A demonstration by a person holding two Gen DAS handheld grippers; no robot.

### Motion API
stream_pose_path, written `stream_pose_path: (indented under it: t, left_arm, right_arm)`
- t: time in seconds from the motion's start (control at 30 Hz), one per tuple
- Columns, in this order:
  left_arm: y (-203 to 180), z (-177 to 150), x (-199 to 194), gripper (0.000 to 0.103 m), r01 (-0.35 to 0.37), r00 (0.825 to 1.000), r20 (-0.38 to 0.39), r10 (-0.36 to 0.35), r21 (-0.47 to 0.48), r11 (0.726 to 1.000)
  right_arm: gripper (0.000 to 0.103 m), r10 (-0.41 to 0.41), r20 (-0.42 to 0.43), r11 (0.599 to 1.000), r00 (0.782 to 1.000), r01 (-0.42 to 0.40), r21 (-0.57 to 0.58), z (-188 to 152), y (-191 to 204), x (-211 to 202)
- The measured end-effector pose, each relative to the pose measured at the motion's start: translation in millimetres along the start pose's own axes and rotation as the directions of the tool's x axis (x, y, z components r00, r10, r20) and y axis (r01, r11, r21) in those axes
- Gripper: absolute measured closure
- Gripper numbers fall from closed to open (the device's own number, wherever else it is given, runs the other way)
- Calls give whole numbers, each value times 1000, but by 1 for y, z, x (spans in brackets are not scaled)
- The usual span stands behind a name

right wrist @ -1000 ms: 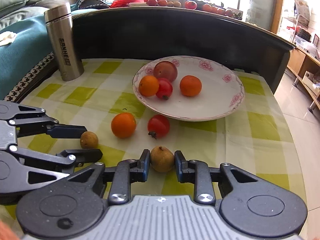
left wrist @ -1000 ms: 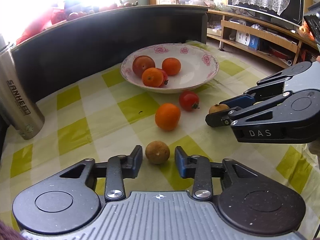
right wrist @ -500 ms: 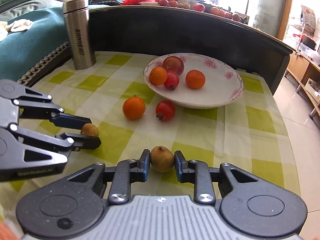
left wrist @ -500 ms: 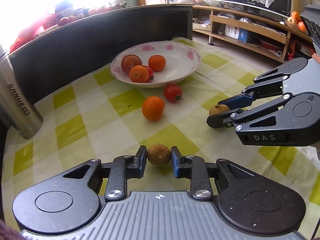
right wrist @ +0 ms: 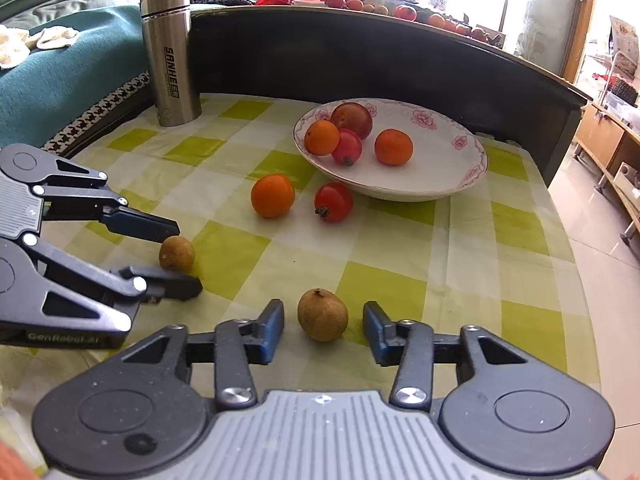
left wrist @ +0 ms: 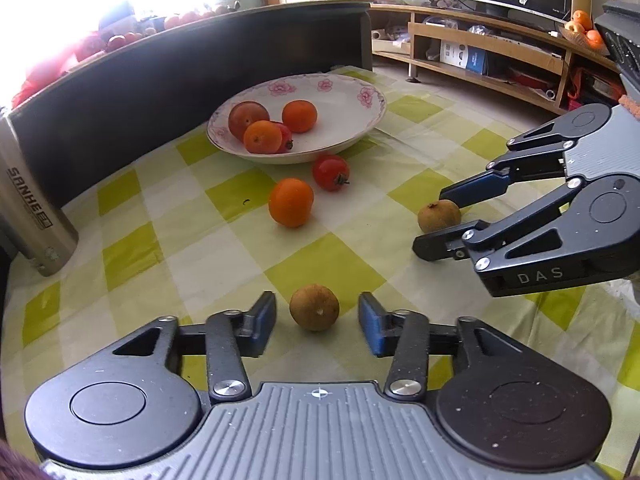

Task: Organize fruits
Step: 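Lift both brown fruits and carry them toward the white plate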

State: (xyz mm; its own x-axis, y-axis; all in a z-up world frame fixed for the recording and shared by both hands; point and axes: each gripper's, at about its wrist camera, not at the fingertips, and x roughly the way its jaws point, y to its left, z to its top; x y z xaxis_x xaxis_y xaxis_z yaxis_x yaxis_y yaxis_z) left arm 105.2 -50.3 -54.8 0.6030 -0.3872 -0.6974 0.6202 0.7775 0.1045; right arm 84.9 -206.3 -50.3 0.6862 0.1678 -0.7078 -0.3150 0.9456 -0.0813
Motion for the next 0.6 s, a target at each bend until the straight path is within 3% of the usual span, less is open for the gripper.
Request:
stream_pose_path:
  t: [0.37,0.6]
  left_arm:
    - [-4,-2,0,40,-5,1000,21,5,11,1000]
    - [-5,-2,-1,51,15,1000,14,-15,-8,1000]
  right_arm:
    - [51,-1,15,1000,1000,1,7,0,0,0]
    - [51,-4,14,1000,1000,4,-4,1,3,1]
